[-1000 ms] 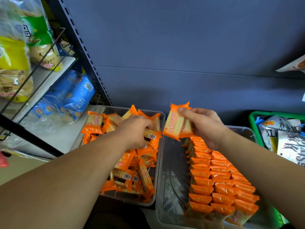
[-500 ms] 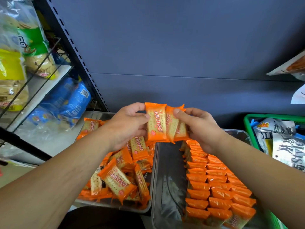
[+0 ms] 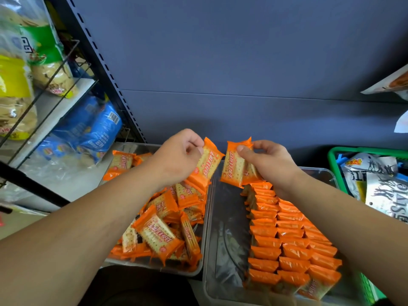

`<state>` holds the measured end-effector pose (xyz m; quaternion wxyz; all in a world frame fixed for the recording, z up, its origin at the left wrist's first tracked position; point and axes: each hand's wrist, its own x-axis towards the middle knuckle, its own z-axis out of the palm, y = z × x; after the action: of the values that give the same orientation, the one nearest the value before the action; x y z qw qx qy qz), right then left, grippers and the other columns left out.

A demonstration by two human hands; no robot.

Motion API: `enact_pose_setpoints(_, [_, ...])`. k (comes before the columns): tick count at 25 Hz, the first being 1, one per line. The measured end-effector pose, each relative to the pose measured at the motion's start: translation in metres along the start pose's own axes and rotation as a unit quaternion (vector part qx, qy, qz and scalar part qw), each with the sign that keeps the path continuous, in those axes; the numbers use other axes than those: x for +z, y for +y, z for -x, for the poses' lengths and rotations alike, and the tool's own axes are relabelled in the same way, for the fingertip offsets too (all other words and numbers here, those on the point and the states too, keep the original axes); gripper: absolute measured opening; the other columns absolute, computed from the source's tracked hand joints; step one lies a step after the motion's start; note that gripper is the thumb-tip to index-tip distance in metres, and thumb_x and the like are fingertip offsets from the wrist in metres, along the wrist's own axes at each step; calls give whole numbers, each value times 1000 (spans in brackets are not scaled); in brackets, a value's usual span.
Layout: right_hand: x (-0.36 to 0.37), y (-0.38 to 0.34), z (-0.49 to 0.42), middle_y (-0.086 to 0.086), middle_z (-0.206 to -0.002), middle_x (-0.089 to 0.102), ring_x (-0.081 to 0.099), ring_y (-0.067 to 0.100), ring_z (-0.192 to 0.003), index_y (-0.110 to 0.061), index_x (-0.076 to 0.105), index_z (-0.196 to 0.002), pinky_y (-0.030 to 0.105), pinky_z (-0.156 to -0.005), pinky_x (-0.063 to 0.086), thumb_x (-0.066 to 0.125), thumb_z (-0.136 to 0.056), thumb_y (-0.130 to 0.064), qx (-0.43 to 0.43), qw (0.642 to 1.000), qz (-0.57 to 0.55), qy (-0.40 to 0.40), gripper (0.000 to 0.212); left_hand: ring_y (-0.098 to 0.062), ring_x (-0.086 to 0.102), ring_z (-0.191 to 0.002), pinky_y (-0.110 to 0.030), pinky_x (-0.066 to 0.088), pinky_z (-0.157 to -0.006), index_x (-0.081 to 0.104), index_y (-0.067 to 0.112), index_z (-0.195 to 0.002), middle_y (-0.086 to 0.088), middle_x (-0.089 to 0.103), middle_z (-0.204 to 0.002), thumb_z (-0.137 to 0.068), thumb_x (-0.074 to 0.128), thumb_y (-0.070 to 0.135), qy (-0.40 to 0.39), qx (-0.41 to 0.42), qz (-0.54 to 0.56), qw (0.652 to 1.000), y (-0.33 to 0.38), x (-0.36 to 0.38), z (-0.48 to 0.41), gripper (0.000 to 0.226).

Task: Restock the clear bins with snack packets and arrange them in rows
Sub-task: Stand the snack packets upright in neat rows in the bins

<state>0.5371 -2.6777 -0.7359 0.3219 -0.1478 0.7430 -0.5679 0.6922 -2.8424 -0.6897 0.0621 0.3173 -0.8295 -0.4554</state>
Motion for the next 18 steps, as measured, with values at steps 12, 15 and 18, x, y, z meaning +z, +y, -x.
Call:
enact_pose_setpoints(12, [-8, 10, -4, -1, -104, 78, 76, 19, -94, -26, 72, -111, 42, -86, 63, 82, -88, -40, 4, 999, 33, -5, 29, -12, 73, -100, -41, 65, -82, 59, 27, -144, 14, 70, -120, -73, 82, 2, -176, -23, -26, 984, 2, 11, 2, 78])
enact_pose_setpoints(15, [-7, 6, 0, 1, -101, 80, 78, 23, -93, -24, 75, -109, 42, -82, 64, 84, -87, -31, -1, 998, 20, -59, 24, -12, 70, -94, -32, 62, -73, 57, 26, -144, 12, 68, -119, -74, 83, 0, -135, 24, -48, 989, 6, 16, -1, 80])
enact_pose_setpoints(18, [-4, 0, 7, 4, -104, 80, 78, 19, -89, -19, 73, -115, 25, -65, 58, 80, -91, -25, 3, 990, -5, -141, 26, -11, 73, -94, -39, 65, -81, 62, 28, -134, 10, 67, -123, -73, 88, 2, -29, 57, 10, 998, 11, 19, -3, 72])
